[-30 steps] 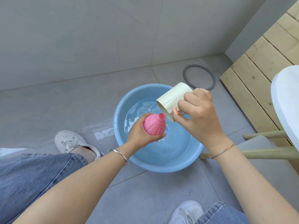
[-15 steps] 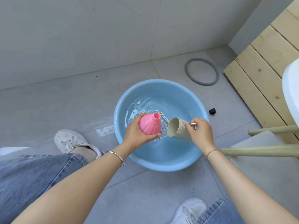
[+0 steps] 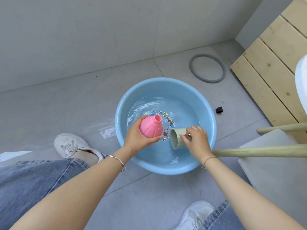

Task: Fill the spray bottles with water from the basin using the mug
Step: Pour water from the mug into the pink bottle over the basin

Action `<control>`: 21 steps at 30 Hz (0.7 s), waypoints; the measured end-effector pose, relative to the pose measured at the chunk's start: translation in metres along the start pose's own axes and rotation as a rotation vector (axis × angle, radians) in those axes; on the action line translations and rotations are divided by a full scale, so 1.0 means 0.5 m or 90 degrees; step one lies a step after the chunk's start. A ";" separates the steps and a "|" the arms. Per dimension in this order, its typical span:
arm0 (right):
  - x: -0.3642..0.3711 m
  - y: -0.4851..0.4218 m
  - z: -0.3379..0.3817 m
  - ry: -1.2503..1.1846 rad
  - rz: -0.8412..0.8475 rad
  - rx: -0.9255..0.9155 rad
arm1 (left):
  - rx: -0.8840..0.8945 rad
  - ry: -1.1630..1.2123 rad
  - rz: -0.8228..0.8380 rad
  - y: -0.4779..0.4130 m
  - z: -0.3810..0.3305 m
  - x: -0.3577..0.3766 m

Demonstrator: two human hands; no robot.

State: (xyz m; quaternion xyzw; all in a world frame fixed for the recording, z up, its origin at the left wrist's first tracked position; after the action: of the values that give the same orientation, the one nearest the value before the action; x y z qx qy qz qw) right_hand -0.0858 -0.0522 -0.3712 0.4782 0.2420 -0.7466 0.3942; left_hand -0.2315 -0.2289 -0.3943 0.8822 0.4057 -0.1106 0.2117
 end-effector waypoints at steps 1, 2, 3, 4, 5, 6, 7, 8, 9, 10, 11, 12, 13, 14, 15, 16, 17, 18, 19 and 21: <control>-0.001 0.001 -0.002 -0.018 -0.004 0.008 | -0.001 0.003 0.001 0.000 -0.001 0.000; -0.004 0.001 -0.005 -0.041 -0.012 0.021 | -0.004 0.004 0.001 0.000 0.000 0.000; -0.011 0.001 -0.007 -0.069 -0.024 0.035 | -0.006 0.006 0.002 0.001 -0.002 -0.001; -0.020 0.001 -0.012 -0.099 -0.038 0.058 | -0.006 0.008 0.002 0.003 -0.004 -0.003; -0.031 0.000 -0.020 -0.129 -0.054 0.086 | -0.004 0.011 0.002 0.003 -0.005 -0.004; -0.041 0.001 -0.031 -0.166 -0.070 0.121 | 0.000 0.014 0.002 0.003 -0.007 -0.005; -0.052 0.003 -0.043 -0.208 -0.087 0.161 | 0.004 0.015 0.000 0.004 -0.008 -0.007; -0.061 0.005 -0.055 -0.257 -0.101 0.202 | 0.008 0.016 -0.001 0.004 -0.010 -0.009; -0.069 0.007 -0.063 -0.313 -0.109 0.236 | 0.011 0.015 -0.003 0.005 -0.011 -0.011; -0.076 0.007 -0.069 -0.370 -0.115 0.264 | 0.011 0.015 -0.004 0.006 -0.012 -0.011; -0.087 0.004 -0.070 -0.417 -0.125 0.279 | 0.012 0.015 -0.006 0.007 -0.015 -0.013; -0.102 -0.001 -0.066 -0.450 -0.139 0.283 | 0.015 0.015 -0.007 0.007 -0.017 -0.013; -0.121 -0.006 -0.058 -0.473 -0.155 0.278 | 0.017 0.014 -0.008 0.008 -0.020 -0.014; -0.142 -0.012 -0.046 -0.494 -0.172 0.264 | 0.021 0.014 -0.008 0.010 -0.025 -0.014; -0.164 -0.018 -0.030 -0.511 -0.190 0.244 | 0.021 0.015 -0.007 0.011 -0.028 -0.014; -0.185 -0.023 -0.015 -0.523 -0.205 0.227 | 0.022 0.016 -0.006 0.013 -0.031 -0.014; -0.206 -0.027 0.001 -0.530 -0.219 0.208 | 0.025 0.017 -0.007 0.014 -0.035 -0.014; -0.225 -0.031 0.016 -0.535 -0.233 0.189 | 0.027 0.018 -0.006 0.016 -0.039 -0.014; -0.243 -0.034 0.030 -0.540 -0.243 0.167 | 0.029 0.019 -0.006 0.017 -0.042 -0.013; -0.273 -0.039 0.050 -0.537 -0.259 0.125 | 0.033 0.020 -0.003 0.018 -0.051 -0.012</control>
State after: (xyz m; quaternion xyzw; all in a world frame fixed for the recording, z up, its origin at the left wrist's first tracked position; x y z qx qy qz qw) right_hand -0.0834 -0.0109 -0.2375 0.1112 0.0777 -0.9568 0.2571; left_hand -0.2278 -0.2266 -0.3670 0.8882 0.4079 -0.1077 0.1821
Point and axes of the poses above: each hand's wrist, its own y-axis away from the middle knuckle, its own x-axis out of the palm, z = x × y, the point moved 9 cm from there along -y, towards the middle knuckle, and after that the axes turned 3 degrees about -x, right-handed, at the moved point
